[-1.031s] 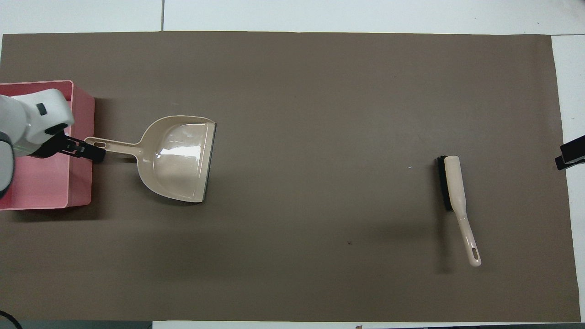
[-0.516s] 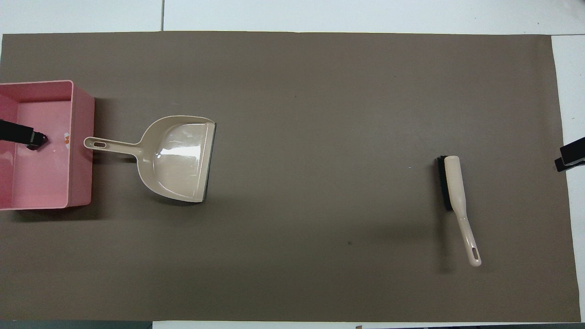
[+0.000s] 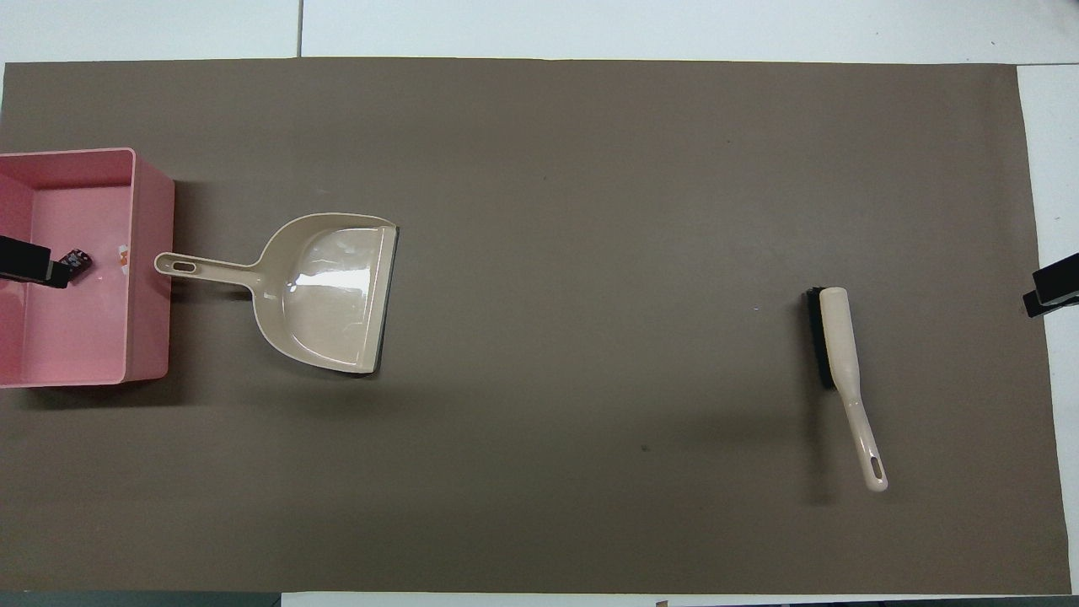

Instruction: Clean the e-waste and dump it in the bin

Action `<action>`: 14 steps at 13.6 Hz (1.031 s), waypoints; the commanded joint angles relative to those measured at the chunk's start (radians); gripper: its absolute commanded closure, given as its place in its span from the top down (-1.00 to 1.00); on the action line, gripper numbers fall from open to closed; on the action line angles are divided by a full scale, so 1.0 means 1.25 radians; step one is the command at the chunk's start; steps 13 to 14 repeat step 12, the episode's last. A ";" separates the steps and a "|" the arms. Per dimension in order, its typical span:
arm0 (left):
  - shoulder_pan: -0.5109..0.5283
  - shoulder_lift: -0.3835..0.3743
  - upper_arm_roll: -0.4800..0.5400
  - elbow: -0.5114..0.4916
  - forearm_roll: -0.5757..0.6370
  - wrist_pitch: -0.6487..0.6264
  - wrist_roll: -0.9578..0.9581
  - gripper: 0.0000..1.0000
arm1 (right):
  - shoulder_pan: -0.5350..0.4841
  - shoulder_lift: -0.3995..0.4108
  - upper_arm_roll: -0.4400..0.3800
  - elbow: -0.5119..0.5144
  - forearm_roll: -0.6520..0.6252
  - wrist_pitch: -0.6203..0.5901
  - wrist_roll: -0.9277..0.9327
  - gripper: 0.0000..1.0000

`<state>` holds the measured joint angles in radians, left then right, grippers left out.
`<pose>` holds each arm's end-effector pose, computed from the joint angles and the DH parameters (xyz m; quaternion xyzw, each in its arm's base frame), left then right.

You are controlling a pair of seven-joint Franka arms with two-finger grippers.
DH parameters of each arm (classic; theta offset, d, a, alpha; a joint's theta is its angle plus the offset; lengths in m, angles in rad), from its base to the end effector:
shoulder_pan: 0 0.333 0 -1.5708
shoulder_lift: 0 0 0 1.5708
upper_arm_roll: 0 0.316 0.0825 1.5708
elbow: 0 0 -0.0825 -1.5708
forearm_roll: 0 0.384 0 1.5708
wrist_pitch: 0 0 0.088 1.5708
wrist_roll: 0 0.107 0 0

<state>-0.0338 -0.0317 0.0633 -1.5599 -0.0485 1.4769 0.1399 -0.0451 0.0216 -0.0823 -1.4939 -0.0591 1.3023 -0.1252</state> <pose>0.5349 0.0108 0.6390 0.9977 -0.0568 -0.0234 0.0273 0.5263 -0.0744 0.6278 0.9939 -0.0059 -0.1092 0.0164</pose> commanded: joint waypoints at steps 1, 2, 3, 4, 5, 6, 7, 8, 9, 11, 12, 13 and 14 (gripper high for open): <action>-0.007 -0.029 -0.004 -0.034 0.026 0.004 -0.038 0.96 | -0.007 -0.021 0.003 -0.026 0.014 0.012 0.007 0.99; -0.007 -0.029 -0.004 -0.034 0.026 0.011 -0.038 0.97 | -0.007 -0.020 0.004 -0.026 0.014 0.012 0.007 0.99; -0.007 -0.021 -0.004 -0.030 0.029 0.055 -0.035 0.97 | -0.007 -0.020 0.003 -0.026 0.014 0.012 0.007 0.99; -0.007 -0.021 -0.004 -0.031 0.030 0.072 -0.036 0.97 | -0.006 -0.021 0.003 -0.026 0.014 0.012 0.007 0.99; -0.007 -0.024 -0.005 -0.036 0.030 0.068 -0.036 0.97 | -0.006 -0.021 0.004 -0.026 0.014 0.012 0.007 0.99; -0.007 -0.025 -0.005 -0.036 0.030 0.069 -0.036 0.97 | -0.006 -0.021 0.003 -0.026 0.014 0.011 0.007 0.99; -0.007 -0.023 -0.004 -0.031 0.030 0.065 -0.038 0.97 | -0.006 -0.021 0.004 -0.027 0.014 0.012 0.007 0.99; -0.007 -0.023 -0.005 -0.031 0.030 0.059 -0.038 0.97 | -0.006 -0.021 0.003 -0.027 0.014 0.012 0.007 0.99; -0.006 -0.023 -0.005 -0.032 0.030 0.058 -0.032 0.97 | -0.006 -0.021 0.004 -0.026 0.014 0.012 0.007 0.99; -0.009 -0.027 -0.006 -0.038 0.031 0.047 -0.022 0.97 | -0.006 -0.021 0.003 -0.027 0.014 0.012 0.007 0.99; -0.012 -0.027 -0.006 -0.037 0.030 0.043 -0.022 0.97 | -0.006 -0.021 0.004 -0.027 0.014 0.012 0.007 0.99; -0.012 -0.027 -0.006 -0.037 0.030 0.043 -0.022 0.97 | -0.006 -0.021 0.004 -0.027 0.014 0.012 0.007 0.99; -0.012 -0.027 -0.006 -0.037 0.030 0.043 -0.022 0.97 | -0.006 -0.021 0.004 -0.027 0.014 0.012 0.007 0.99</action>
